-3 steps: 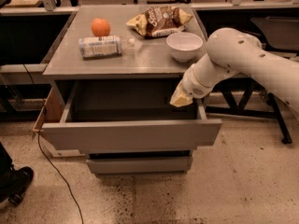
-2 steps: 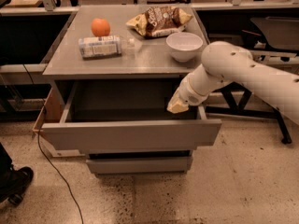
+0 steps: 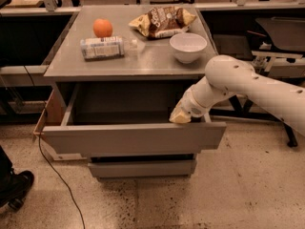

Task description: Open top drawer

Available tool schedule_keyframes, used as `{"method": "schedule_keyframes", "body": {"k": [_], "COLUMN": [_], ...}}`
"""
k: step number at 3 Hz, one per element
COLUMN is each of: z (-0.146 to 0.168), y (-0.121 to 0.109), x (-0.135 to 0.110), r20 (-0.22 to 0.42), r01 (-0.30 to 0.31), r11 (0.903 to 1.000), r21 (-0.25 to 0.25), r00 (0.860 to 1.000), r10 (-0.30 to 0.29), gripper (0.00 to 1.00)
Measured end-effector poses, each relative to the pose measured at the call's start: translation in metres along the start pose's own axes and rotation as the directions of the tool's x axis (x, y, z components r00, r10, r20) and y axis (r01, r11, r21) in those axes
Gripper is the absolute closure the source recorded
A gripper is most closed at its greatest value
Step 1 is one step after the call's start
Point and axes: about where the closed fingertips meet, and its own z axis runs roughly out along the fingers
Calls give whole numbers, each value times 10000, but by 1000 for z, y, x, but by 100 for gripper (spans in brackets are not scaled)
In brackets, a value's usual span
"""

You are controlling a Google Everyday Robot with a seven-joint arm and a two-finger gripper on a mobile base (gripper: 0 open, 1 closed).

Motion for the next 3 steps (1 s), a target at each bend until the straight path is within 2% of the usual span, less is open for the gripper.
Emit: {"method": "schedule_keyframes", "body": {"k": [1,2,3], "z": [-3,-2,-2], "y": [4,21,21], "x": [-1,-1,0], "r20": [14,86,86], "r01": [-17,-65,-65], "r11": [10000,9987,9987], "r21": [-92,-508,-512], "r00": [10000,9999,9999], "r10": [17,69,70], "gripper": [100,100,100]}}
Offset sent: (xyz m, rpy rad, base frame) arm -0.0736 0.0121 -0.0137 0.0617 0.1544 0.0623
